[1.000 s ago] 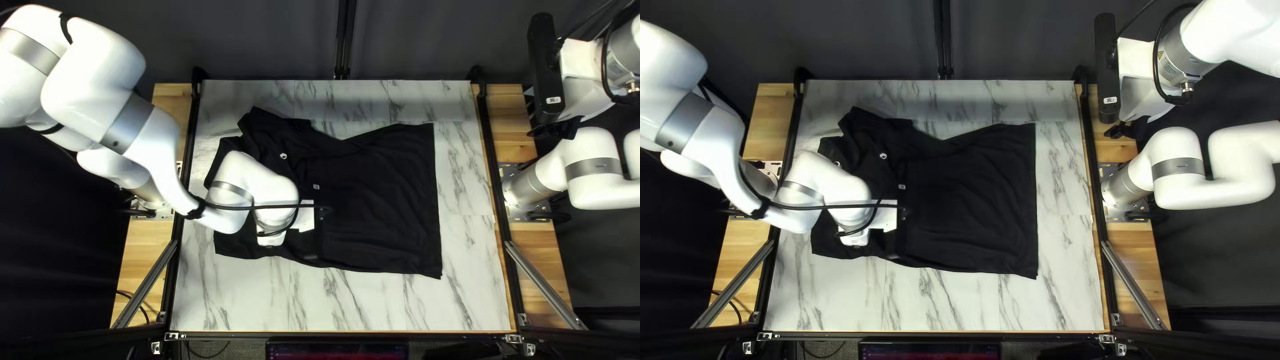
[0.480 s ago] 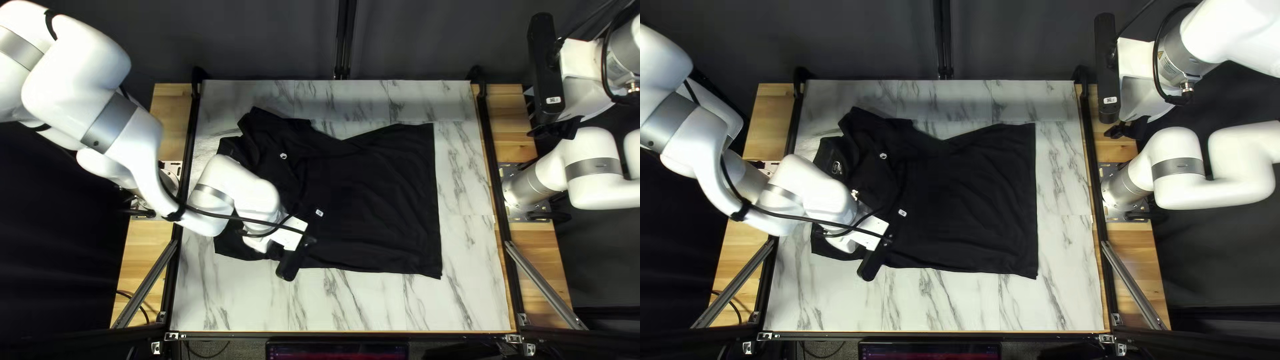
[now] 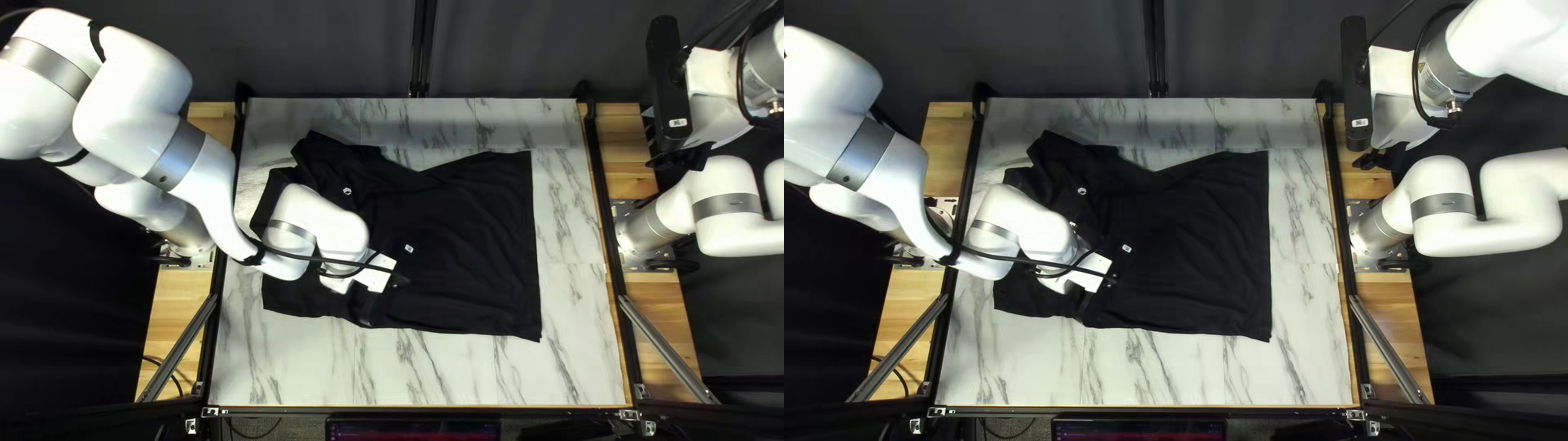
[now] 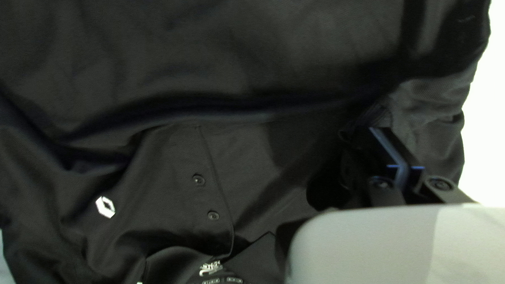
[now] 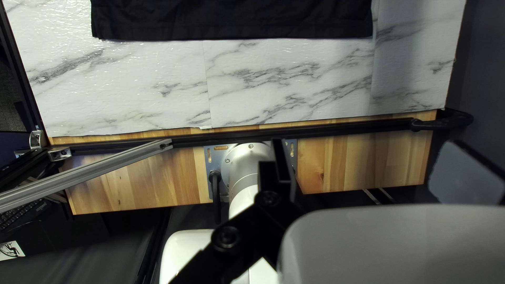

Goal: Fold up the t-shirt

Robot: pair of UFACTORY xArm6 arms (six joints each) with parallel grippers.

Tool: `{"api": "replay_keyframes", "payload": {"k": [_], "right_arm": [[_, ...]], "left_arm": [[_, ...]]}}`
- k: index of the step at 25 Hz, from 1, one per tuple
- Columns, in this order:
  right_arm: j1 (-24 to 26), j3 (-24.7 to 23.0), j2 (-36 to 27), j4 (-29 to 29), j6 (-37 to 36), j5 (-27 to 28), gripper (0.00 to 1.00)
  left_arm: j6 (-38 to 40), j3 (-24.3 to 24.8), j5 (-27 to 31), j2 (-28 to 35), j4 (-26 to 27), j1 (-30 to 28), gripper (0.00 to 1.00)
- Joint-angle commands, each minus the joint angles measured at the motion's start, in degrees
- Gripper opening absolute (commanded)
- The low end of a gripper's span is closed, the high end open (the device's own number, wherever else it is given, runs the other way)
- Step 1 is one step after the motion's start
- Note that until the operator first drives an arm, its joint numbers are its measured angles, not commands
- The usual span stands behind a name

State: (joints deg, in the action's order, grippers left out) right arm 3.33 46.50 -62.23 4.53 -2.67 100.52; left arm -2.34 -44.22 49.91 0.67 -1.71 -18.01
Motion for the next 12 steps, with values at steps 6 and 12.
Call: {"api": "replay_keyframes", "payload": {"k": [6, 12], "right_arm": [[0.0, 0.0, 0.0, 0.0, 0.0, 0.0, 1.00], [0.0, 0.0, 0.0, 0.0, 0.0, 0.0, 1.00]], "left_arm": [[22.6, -2.2, 9.6, 1.2, -4.7, -11.4, 1.00], [28.1, 9.4, 11.0, 11.4, -5.0, -9.2, 1.00]]}}
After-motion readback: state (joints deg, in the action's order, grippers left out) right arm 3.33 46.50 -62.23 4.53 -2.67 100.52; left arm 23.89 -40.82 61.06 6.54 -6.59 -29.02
